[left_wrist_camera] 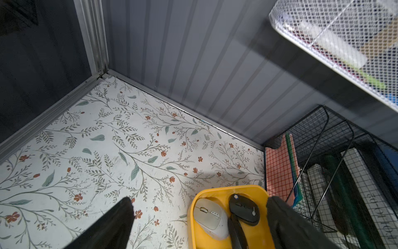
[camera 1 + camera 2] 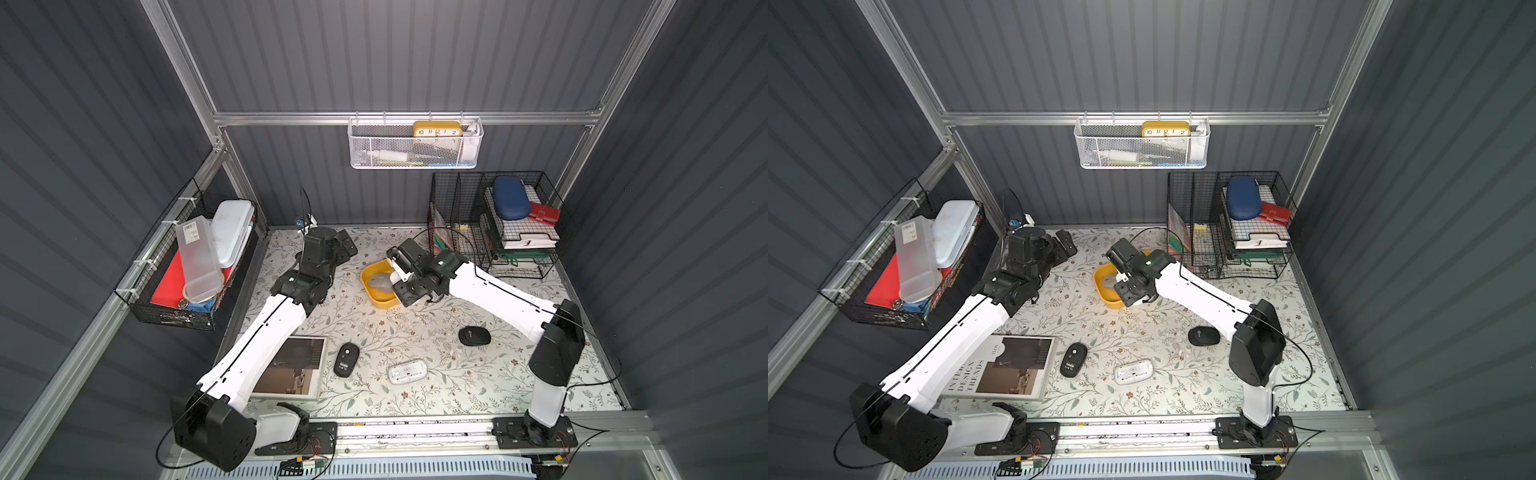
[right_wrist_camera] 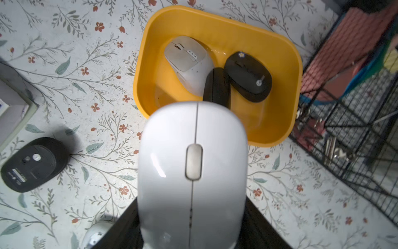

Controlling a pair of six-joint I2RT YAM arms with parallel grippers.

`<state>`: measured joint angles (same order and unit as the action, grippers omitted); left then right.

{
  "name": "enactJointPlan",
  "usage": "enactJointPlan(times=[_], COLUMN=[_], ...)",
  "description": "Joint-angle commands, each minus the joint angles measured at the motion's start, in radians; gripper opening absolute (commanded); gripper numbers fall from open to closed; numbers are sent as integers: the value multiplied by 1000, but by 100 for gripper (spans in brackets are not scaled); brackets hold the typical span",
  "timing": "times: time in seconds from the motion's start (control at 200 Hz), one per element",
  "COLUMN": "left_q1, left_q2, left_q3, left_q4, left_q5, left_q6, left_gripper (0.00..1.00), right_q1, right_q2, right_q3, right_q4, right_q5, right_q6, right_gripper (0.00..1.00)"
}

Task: Put the mouse in the storage box
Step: Place the mouse in the storage box.

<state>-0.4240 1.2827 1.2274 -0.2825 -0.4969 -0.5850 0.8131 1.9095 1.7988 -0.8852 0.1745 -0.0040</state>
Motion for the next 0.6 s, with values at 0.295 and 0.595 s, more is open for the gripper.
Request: enactJointPlan(times=[0.295,0.595], left_q1=[-1,-1], left_q2=[-33,-43], left_q3=[-33,-46], left_q4=[7,11], left_q5=[-53,-60], left_q6=[-23,-23], left_gripper=[99,99], right_q1=[-56,-90], right_q2=[290,453], right_q3=[300,485], right_q4=[20,-71], right_q5=[-95,-142], right_q6=[-380,-470], right_gripper=[43,42])
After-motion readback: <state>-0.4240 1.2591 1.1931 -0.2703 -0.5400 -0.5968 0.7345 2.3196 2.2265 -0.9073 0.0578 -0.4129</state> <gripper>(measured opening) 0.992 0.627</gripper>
